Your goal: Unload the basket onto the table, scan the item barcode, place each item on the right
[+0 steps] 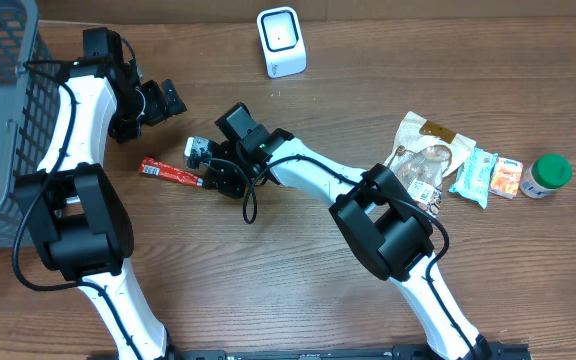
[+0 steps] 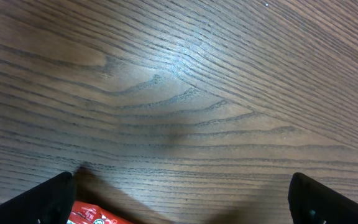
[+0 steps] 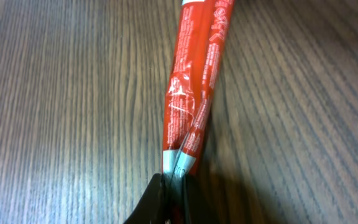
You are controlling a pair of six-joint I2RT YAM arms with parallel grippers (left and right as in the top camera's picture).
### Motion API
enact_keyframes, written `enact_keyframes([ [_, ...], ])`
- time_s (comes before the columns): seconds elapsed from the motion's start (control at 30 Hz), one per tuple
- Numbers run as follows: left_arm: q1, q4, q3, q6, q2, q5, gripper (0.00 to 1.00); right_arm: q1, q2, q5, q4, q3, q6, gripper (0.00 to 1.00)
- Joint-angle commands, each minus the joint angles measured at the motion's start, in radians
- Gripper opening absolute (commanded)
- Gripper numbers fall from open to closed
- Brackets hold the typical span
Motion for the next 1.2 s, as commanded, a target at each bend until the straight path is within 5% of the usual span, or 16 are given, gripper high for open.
enact_keyframes([
  [0.0,-0.002,0.000,0.021,0.015,-0.038,0.012,1.00,-0.014,-0.007,0.025,-0.051,-0.010,0.000,0.04],
  [0.7,-0.001,0.000,0.021,0.015,-0.038,0.012,1.00,-0.399,-0.245,0.204,-0.703,-0.010,-0.003,0.04],
  [1.03,-0.004,0.000,0.021,0.015,-0.038,0.012,1.00,-0.430,-0.245,0.155,-0.819,-0.010,0.000,0.04],
  [1.17,-0.003,0.000,0.021,0.015,-0.038,0.012,0.99,-0.413,-0.245,-0.014,-0.841,-0.010,0.000,0.26],
])
